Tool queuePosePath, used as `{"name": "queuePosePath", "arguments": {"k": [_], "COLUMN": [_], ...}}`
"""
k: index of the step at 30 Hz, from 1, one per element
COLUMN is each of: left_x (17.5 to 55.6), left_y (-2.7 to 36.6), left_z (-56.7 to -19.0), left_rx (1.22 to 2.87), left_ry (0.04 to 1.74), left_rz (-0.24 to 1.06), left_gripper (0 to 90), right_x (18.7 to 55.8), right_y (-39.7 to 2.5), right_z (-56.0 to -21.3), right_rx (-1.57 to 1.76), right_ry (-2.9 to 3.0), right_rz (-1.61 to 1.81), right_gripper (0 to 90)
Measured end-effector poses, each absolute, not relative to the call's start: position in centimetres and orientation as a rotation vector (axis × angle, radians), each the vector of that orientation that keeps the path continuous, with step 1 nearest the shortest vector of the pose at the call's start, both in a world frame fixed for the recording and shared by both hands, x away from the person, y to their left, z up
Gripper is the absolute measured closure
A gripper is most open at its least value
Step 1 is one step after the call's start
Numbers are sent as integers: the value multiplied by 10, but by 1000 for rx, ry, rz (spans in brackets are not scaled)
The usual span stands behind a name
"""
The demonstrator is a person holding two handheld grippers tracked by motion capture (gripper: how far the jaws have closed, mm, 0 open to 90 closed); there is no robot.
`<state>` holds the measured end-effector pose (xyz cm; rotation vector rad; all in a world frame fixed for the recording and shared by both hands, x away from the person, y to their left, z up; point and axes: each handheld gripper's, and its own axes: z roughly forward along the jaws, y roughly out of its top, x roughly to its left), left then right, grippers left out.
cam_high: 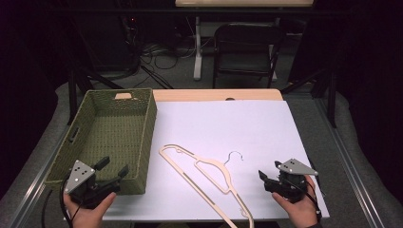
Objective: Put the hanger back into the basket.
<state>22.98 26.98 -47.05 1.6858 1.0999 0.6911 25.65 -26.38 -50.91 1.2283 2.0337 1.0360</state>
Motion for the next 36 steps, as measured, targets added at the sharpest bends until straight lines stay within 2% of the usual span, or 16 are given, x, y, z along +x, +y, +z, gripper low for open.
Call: {"name": "queuePosePath", "arguments": {"k": [19, 21, 25, 36], "left_x": [229, 229, 229, 229], "left_y": [266, 266, 265, 265], "left_z": [-470, -471, -471, -472], "left_rx": [1699, 1704, 1706, 1711], "left_ry": [1088, 1090, 1085, 1086], "left_rz": [679, 675, 673, 670], "left_gripper": [280, 280, 281, 281], "right_x": [278, 282, 288, 302], "right_y": [-251, -249, -245, -236], "right_z": [-503, -500, -495, -495], "right_rx": [1330, 1329, 1352, 1416], "right_ry": [2228, 2285, 2347, 2447], "right_rz": [850, 796, 730, 626], "right_gripper": [357, 406, 439, 436]}}
